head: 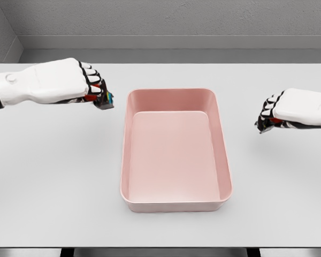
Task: Put the industrial switch in the basket with both arms
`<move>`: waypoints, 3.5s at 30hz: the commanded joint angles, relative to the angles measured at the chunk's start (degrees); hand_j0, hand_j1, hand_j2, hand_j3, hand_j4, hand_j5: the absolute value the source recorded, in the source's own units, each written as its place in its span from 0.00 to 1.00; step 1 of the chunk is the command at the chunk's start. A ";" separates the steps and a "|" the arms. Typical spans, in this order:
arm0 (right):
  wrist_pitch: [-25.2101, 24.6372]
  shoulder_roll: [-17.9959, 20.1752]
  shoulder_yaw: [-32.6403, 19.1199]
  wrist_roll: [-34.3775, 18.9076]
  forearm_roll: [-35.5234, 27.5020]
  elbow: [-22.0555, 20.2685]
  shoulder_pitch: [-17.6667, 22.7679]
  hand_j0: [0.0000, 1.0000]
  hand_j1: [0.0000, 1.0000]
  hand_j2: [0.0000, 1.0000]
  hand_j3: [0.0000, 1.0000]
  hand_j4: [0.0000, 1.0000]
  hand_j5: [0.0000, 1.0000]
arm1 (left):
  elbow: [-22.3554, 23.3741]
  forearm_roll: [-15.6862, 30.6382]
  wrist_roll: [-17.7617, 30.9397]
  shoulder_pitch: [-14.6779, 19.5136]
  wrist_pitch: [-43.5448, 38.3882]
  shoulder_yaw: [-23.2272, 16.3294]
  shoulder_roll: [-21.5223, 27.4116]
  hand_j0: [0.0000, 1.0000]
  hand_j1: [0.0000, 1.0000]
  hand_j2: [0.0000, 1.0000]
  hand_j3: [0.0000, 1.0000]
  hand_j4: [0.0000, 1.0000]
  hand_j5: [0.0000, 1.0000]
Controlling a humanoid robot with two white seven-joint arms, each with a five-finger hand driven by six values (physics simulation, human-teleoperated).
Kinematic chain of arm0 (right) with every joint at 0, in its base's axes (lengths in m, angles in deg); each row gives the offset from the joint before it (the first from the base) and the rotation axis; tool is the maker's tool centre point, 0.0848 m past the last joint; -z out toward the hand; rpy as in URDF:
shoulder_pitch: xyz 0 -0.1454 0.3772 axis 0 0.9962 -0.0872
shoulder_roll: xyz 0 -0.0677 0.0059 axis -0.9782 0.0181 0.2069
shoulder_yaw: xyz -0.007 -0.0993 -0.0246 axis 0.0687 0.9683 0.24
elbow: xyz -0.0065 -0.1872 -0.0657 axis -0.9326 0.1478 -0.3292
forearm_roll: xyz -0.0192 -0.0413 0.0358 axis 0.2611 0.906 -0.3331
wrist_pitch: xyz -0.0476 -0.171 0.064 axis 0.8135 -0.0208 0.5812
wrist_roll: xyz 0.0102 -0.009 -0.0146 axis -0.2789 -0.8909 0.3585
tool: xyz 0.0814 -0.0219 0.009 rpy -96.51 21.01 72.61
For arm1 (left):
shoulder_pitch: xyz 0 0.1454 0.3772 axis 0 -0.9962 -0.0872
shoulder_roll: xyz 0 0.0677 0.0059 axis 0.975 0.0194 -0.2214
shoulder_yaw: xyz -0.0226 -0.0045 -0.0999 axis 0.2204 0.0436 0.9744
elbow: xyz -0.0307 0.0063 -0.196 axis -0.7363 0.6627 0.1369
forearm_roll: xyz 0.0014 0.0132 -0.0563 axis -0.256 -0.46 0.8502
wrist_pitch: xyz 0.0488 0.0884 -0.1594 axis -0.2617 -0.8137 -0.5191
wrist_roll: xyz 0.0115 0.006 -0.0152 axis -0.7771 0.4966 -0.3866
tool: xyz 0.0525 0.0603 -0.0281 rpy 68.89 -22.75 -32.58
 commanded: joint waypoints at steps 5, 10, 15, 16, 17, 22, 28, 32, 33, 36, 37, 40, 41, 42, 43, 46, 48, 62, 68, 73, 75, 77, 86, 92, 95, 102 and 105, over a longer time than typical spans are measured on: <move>-0.15 -0.12 -0.99 0.03 -2.01 -1.05 -0.79 0.46 0.46 0.46 0.46 0.46 0.46 | -1.05 5.78 4.02 2.55 -0.08 -5.45 -7.13 0.38 0.38 0.38 0.38 0.38 0.38; -0.15 -0.47 -0.99 0.03 -3.50 -1.93 -2.02 0.46 0.46 0.46 0.46 0.46 0.46 | -1.05 9.65 3.94 3.34 -0.08 -6.42 -7.05 0.38 0.38 0.38 0.38 0.38 0.38; -0.15 -0.56 -0.99 0.12 -4.38 -2.46 -2.81 0.46 0.46 0.46 0.46 0.46 0.46 | -1.05 10.62 6.13 3.34 -0.08 -12.13 -8.28 0.36 0.36 0.36 0.36 0.36 0.36; -0.15 -0.56 -0.99 0.12 -4.38 -2.55 -2.90 0.46 0.46 0.46 0.46 0.46 0.46 | -1.05 10.53 6.31 3.26 -0.08 -12.48 -8.19 0.36 0.36 0.36 0.36 0.36 0.36; -0.15 -0.56 -0.99 0.12 -4.56 -2.55 -3.08 0.47 0.47 0.47 0.47 0.47 0.47 | -1.05 10.44 6.92 3.26 -0.08 -13.45 -8.36 0.36 0.36 0.36 0.36 0.36 0.36; -0.15 -3.02 -0.90 0.03 -4.73 -2.72 -4.31 0.46 0.46 0.46 0.46 0.46 0.46 | -0.79 5.87 10.97 3.08 -0.08 -16.35 -10.56 0.36 0.36 0.36 0.36 0.36 0.36; -0.15 -5.39 -0.82 0.12 -4.82 -2.81 -5.71 0.47 0.47 0.47 0.47 0.47 0.47 | -0.97 5.87 11.14 3.26 -0.08 -16.62 -15.84 0.41 0.41 0.41 0.41 0.41 0.41; -0.15 -5.92 -0.90 0.12 -4.91 -2.72 -6.24 0.47 0.47 0.47 0.47 0.47 0.47 | -0.97 5.78 11.14 3.26 -0.08 -16.62 -16.27 0.52 0.52 0.52 0.52 0.52 0.52; -0.15 -6.10 -0.90 0.12 -4.91 -2.81 -6.33 0.47 0.47 0.47 0.47 0.47 0.47 | -0.97 5.87 11.14 3.26 -0.08 -16.62 -16.19 0.57 0.57 0.57 0.57 0.57 0.57; -0.15 -6.45 -0.82 0.12 -5.96 -2.81 -6.59 0.47 0.47 0.47 0.47 0.47 0.47 | -0.79 5.87 11.14 3.26 -0.08 -16.62 -16.19 0.76 0.76 0.76 0.76 0.76 0.76; -0.15 -7.15 -0.82 0.12 -5.87 -2.81 -6.59 0.47 0.47 0.47 0.47 0.47 0.47 | -0.79 5.78 11.14 3.26 -0.08 -16.62 -16.19 0.77 0.77 0.77 0.77 0.77 0.77; -0.15 -9.79 -0.64 0.12 -5.96 -2.81 -6.68 0.47 0.47 0.47 0.47 0.47 0.47 | -0.79 5.78 11.14 3.34 -0.08 -16.62 -16.10 0.77 0.77 0.77 0.77 0.77 0.77; -0.15 -10.93 -0.64 0.12 -5.87 -2.81 -6.68 0.47 0.47 0.47 0.47 0.47 0.47 | -0.79 5.78 11.14 3.34 -0.08 -16.62 -16.19 0.78 0.78 0.78 0.78 0.78 0.78; -0.15 -11.37 -0.55 0.12 -5.96 -2.81 -6.68 0.47 0.47 0.47 0.47 0.47 0.47 | -0.88 5.78 11.14 3.43 -0.08 -16.62 -16.19 0.78 0.78 0.78 0.78 0.78 0.78; -0.15 -11.46 -0.55 0.12 -5.96 -2.81 -6.77 0.47 0.47 0.47 0.47 0.47 0.47 | -0.88 5.87 11.14 3.43 -0.08 -16.62 -16.27 0.78 0.78 0.78 0.78 0.78 0.78; -0.15 -12.34 -0.46 0.03 -5.96 -2.81 -6.68 0.47 0.47 0.47 0.47 0.47 0.47 | -0.97 5.87 11.14 3.78 -0.08 -16.62 -17.85 0.78 0.78 0.78 0.78 0.78 0.78; -0.15 -12.51 -0.46 0.03 -5.96 -2.81 -6.68 0.47 0.47 0.47 0.47 0.47 0.47 | -1.05 5.87 11.14 3.96 -0.08 -16.62 -18.30 0.81 0.81 0.81 0.81 0.81 0.81; -0.15 -12.60 -0.55 0.12 -6.05 -2.81 -6.86 0.47 0.47 0.47 0.47 0.47 0.47 | -0.97 5.96 11.06 5.19 -0.08 -16.62 -21.64 0.99 0.99 0.99 0.99 0.99 0.99; -0.15 -12.69 -0.55 0.12 -6.05 -2.81 -7.03 0.47 0.47 0.47 0.47 0.47 0.47 | 3.86 15.36 10.53 10.29 -0.08 -15.03 -9.08 1.00 1.00 1.00 1.00 1.00 1.00; -0.15 -13.57 -0.55 0.12 -6.05 -2.81 -7.03 0.47 0.47 0.47 0.47 0.47 0.47 | 32.16 28.10 10.53 7.57 -0.08 -14.95 -0.02 1.00 1.00 1.00 1.00 1.00 1.00; -0.15 -15.59 -0.46 0.12 -6.05 -2.81 -7.03 0.47 0.47 0.47 0.47 0.47 0.47 | 38.58 29.25 10.53 5.81 -0.08 -15.12 -0.02 1.00 1.00 1.00 1.00 1.00 1.00; -0.15 -16.20 -0.29 0.12 -6.05 -2.81 -7.03 0.47 0.47 0.47 0.47 0.47 0.47 | 39.55 28.99 10.61 3.87 -0.08 -15.21 -0.02 1.00 1.00 1.00 1.00 1.00 1.00; -0.15 -20.51 2.35 0.03 -5.96 -2.81 -7.03 0.47 0.47 0.47 0.47 0.47 0.47 | 33.40 28.81 10.79 -0.61 -0.08 -16.09 -0.63 1.00 1.00 1.00 1.00 1.00 1.00; -0.15 -22.80 3.23 0.03 -5.96 -2.81 -7.29 0.49 0.49 0.49 0.49 0.49 0.49 | 32.08 28.90 10.79 -0.79 -0.08 -16.26 -0.63 1.00 1.00 1.00 1.00 1.00 1.00; -0.15 -23.85 4.37 0.03 -5.96 -2.81 -7.82 0.50 0.50 0.50 0.50 0.50 0.50 | 31.82 28.81 10.79 -0.70 -0.08 -16.18 -0.45 1.00 1.00 1.00 1.00 1.00 1.00; -0.15 -24.64 4.81 0.03 -5.87 -2.81 -7.73 0.89 0.89 0.89 0.89 0.89 0.89 | 31.11 28.81 10.79 -0.70 -0.08 -16.26 -0.63 1.00 1.00 1.00 1.00 1.00 1.00; -0.15 -24.64 4.81 0.03 -5.87 -2.81 -7.73 0.90 0.90 0.90 0.90 0.90 0.90 | 29.62 28.72 10.79 -0.79 -0.08 -16.35 -0.72 1.00 1.00 1.00 1.00 1.00 1.00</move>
